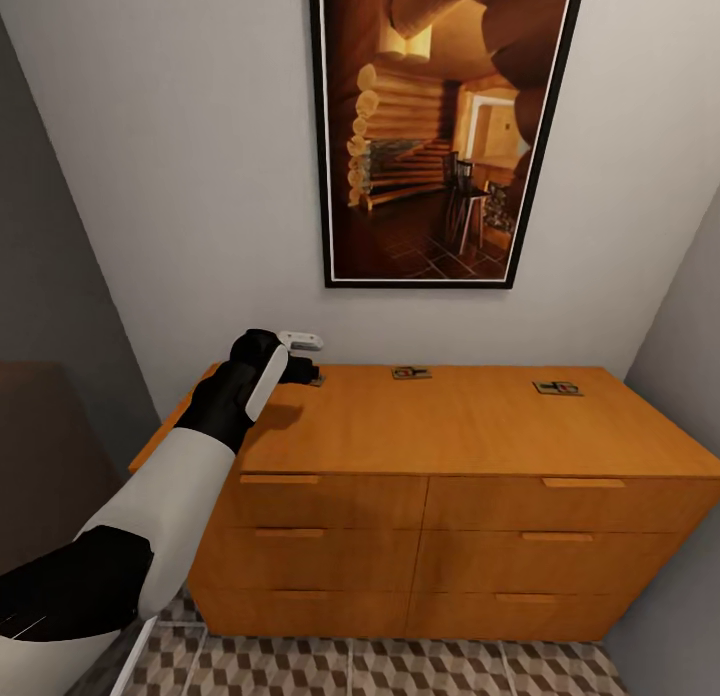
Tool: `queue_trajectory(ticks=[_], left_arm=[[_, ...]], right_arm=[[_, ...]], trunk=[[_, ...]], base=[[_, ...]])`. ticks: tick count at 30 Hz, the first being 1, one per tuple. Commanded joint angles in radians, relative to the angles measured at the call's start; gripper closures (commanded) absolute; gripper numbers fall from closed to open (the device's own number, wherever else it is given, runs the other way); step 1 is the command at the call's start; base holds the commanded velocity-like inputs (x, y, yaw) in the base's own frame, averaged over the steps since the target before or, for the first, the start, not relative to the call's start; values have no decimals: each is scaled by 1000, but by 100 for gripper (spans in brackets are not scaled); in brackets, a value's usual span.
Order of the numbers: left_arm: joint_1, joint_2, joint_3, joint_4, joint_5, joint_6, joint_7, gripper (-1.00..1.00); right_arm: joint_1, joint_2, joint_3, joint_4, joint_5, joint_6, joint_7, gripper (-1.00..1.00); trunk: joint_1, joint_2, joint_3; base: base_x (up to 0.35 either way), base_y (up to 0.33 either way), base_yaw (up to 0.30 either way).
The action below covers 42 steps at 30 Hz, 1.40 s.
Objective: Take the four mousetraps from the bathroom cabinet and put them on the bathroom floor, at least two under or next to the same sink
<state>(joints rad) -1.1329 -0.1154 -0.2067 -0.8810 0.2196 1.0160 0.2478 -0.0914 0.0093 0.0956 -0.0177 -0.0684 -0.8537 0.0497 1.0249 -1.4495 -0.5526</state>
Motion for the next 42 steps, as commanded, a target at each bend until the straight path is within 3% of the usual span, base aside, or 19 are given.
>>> queue_trajectory(ticks=[1,22,42], left_arm=[[-1,0,-2,2,10,3,10,-100],[-1,0,-2,16,10,3,10,-100],[-1,0,-2,48,10,0,10,-100]], right_arm=[[-1,0,6,1,-11,-3,9,100],[-1,0,6,1,-11,-1,7,100],[-1,-1,6,1,-11,1,7,100]], trunk=[[0,0,-1],[0,0,-1],[0,0,-1]], base=[[109,0,0],[50,0,0],[144,0,0]])
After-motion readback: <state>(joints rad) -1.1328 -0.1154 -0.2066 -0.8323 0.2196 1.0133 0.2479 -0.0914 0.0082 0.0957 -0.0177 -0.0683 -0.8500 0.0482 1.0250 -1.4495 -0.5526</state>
